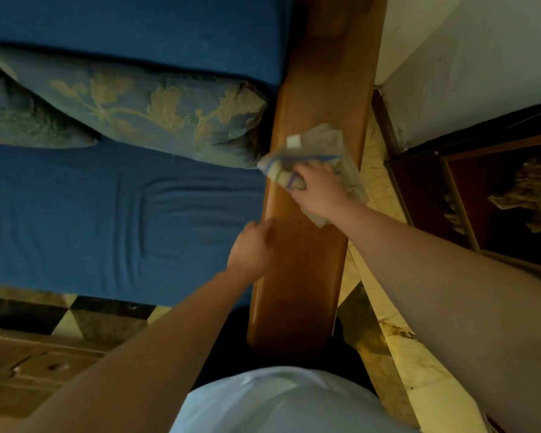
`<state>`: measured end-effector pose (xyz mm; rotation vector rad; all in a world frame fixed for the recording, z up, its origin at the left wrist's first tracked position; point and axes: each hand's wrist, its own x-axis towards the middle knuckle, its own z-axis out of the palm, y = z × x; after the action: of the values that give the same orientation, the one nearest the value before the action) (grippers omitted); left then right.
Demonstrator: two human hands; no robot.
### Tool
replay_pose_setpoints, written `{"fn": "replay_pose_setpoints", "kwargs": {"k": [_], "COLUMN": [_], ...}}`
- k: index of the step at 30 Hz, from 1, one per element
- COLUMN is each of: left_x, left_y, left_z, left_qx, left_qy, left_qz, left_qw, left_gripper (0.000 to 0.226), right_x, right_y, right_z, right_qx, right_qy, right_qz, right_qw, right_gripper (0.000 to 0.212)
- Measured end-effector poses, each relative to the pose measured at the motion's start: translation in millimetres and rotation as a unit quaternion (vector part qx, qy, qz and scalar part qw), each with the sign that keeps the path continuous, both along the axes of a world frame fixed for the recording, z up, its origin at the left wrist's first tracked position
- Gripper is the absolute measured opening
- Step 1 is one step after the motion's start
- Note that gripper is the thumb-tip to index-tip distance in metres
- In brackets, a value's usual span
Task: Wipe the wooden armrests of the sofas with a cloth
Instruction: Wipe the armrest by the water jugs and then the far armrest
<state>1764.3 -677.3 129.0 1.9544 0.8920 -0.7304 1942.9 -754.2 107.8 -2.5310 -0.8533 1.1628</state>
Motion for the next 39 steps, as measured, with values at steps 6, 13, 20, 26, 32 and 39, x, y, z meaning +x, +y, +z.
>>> {"fn": "replay_pose_setpoints", "kwargs": {"k": [6,13,20,26,32,39], "left_x": [-95.5,-133.8,-143.4,-68.6,-3.9,56.2], "left_y": [-37.8,-50.4,-51.6,-0.7,46.1,82.2], "left_z": [8.7,11.7,1.8,-26.8,-43.9,-58.8], "left_qx": [-0.040,-0.005,0.089,0.121,0.161,0.172], "left_qy": [0.042,0.029,-0.065,-0.124,-0.187,-0.227], "left_qz": [0.126,0.182,0.082,-0.158,-0.223,-0.343], "left_qw": [0.990,0.983,0.991,0.972,0.943,0.895], "left_gripper": [0.016,0.009,0.036,0.064,0.055,0.074], "right_x": [-132.1,-239.2,-306.6,-316.0,-319.0,-244.3], "right_y": [-54.8,-111.6,-158.0,-184.5,-204.8,-182.6], "right_z": [-2.0,-6.4,0.4,-17.6,-49.0,-63.1], "right_qx": [-0.008,-0.004,0.017,0.133,0.203,0.211], "right_qy": [0.026,0.011,-0.001,-0.024,-0.114,-0.178], "right_qz": [0.056,0.103,0.177,0.144,0.121,0.109], "right_qw": [0.998,0.995,0.984,0.980,0.965,0.955], "right_gripper": [0.033,0.039,0.036,0.040,0.053,0.060]}}
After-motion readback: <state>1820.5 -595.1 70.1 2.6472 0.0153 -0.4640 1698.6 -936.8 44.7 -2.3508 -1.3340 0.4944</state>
